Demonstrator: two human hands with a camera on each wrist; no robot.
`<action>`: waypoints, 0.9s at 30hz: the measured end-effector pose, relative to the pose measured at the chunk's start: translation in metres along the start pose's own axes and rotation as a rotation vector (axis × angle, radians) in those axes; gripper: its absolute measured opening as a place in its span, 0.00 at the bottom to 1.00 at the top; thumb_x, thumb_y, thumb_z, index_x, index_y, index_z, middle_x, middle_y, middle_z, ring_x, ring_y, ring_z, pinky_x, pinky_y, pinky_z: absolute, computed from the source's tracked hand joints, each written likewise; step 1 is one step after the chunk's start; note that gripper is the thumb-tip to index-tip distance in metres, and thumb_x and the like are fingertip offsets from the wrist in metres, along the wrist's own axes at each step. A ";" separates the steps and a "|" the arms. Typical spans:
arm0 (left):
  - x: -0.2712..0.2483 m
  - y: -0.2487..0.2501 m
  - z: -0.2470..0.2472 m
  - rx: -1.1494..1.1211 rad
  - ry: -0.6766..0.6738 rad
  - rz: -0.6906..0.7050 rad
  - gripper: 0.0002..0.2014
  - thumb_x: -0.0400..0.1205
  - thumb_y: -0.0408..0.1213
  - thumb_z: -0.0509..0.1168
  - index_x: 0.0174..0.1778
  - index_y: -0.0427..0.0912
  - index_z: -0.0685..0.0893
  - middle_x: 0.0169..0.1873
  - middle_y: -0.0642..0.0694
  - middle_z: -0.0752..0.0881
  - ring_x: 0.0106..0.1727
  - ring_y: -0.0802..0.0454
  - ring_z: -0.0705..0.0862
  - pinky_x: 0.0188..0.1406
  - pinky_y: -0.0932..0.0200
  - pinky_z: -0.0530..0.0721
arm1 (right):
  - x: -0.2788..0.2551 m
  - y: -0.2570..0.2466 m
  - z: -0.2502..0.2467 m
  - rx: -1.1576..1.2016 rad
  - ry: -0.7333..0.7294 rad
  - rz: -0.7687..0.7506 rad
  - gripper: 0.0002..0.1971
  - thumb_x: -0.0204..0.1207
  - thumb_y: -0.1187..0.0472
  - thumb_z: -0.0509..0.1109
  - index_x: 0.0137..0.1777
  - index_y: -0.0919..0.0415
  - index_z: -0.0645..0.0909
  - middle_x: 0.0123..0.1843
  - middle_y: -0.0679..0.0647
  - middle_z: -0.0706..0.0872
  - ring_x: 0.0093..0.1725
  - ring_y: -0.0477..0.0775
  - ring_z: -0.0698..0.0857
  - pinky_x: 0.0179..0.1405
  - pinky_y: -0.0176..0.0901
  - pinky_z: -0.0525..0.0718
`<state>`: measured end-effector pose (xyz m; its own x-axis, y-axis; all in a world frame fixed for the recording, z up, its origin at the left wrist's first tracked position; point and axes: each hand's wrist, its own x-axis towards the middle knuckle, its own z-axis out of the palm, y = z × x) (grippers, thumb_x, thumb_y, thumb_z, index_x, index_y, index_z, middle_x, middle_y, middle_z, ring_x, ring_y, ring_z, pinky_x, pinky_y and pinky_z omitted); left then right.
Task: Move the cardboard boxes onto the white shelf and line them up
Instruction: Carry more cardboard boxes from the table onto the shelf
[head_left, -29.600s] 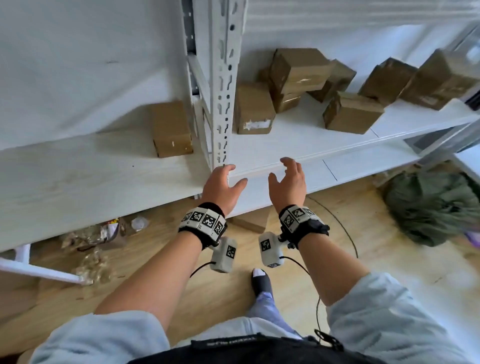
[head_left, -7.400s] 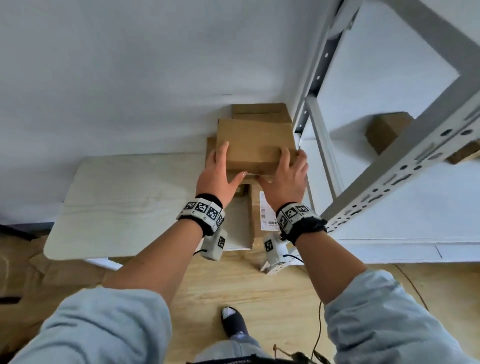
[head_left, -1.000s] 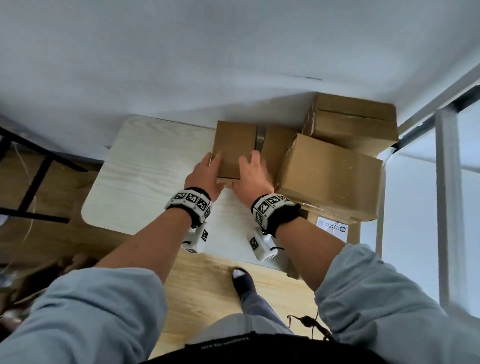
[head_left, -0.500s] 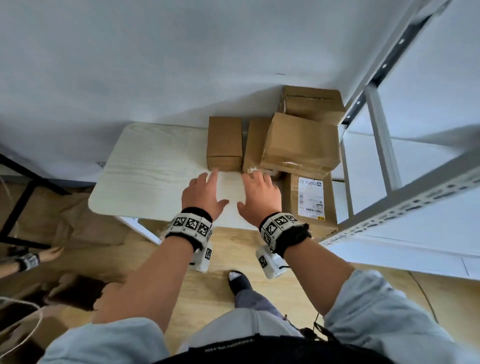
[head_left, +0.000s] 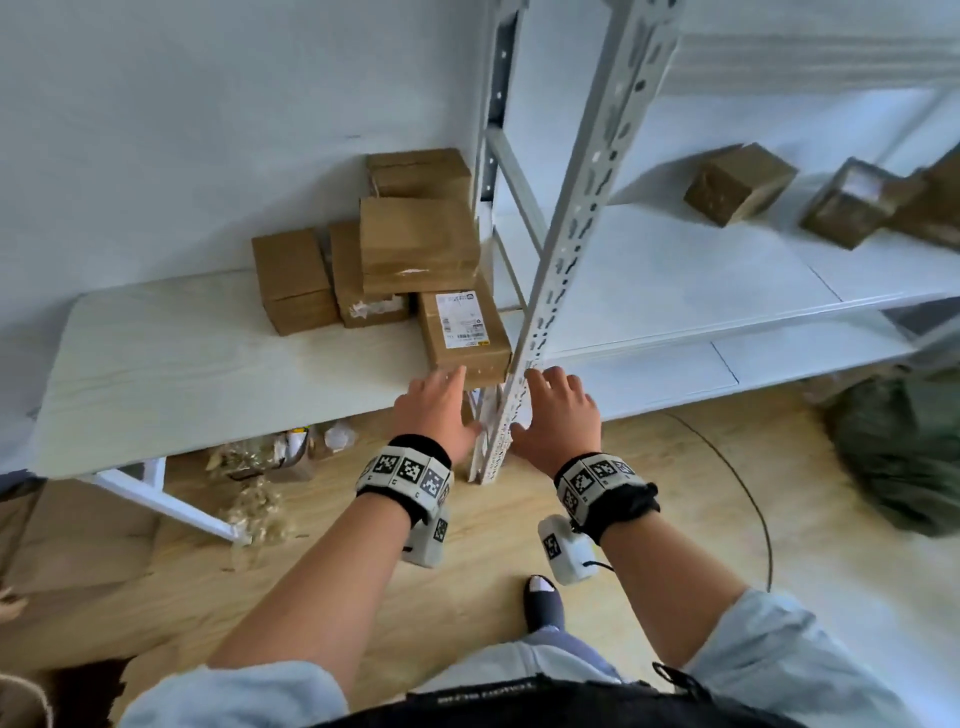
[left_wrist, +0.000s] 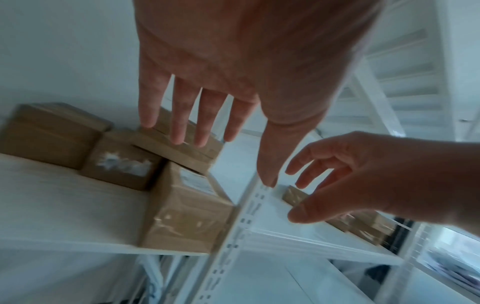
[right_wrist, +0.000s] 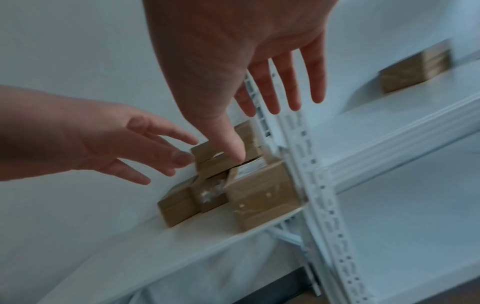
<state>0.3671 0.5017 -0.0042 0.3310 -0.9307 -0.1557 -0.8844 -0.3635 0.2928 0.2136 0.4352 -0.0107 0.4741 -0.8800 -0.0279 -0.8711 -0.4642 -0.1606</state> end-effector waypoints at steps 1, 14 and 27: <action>0.004 0.015 0.003 0.002 0.003 0.040 0.41 0.79 0.50 0.72 0.85 0.48 0.58 0.79 0.44 0.71 0.78 0.42 0.70 0.72 0.44 0.77 | -0.004 0.017 -0.004 -0.006 0.008 0.039 0.30 0.71 0.49 0.74 0.72 0.55 0.71 0.67 0.55 0.78 0.65 0.61 0.77 0.58 0.54 0.80; 0.097 0.279 0.065 0.171 0.016 0.376 0.44 0.78 0.63 0.67 0.86 0.47 0.57 0.78 0.43 0.71 0.78 0.41 0.69 0.76 0.45 0.69 | -0.009 0.277 -0.056 0.041 0.186 0.364 0.35 0.68 0.50 0.76 0.74 0.56 0.71 0.74 0.58 0.76 0.69 0.64 0.77 0.62 0.56 0.79; 0.201 0.501 0.096 0.137 0.017 0.384 0.45 0.77 0.63 0.68 0.84 0.47 0.58 0.78 0.41 0.73 0.76 0.39 0.72 0.74 0.44 0.73 | 0.054 0.507 -0.107 0.078 0.250 0.424 0.34 0.67 0.48 0.76 0.73 0.56 0.72 0.71 0.56 0.77 0.66 0.62 0.77 0.60 0.54 0.76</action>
<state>-0.0410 0.1370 0.0204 -0.0274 -0.9987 -0.0436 -0.9800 0.0182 0.1982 -0.2165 0.1410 0.0123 0.0263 -0.9913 0.1287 -0.9637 -0.0594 -0.2603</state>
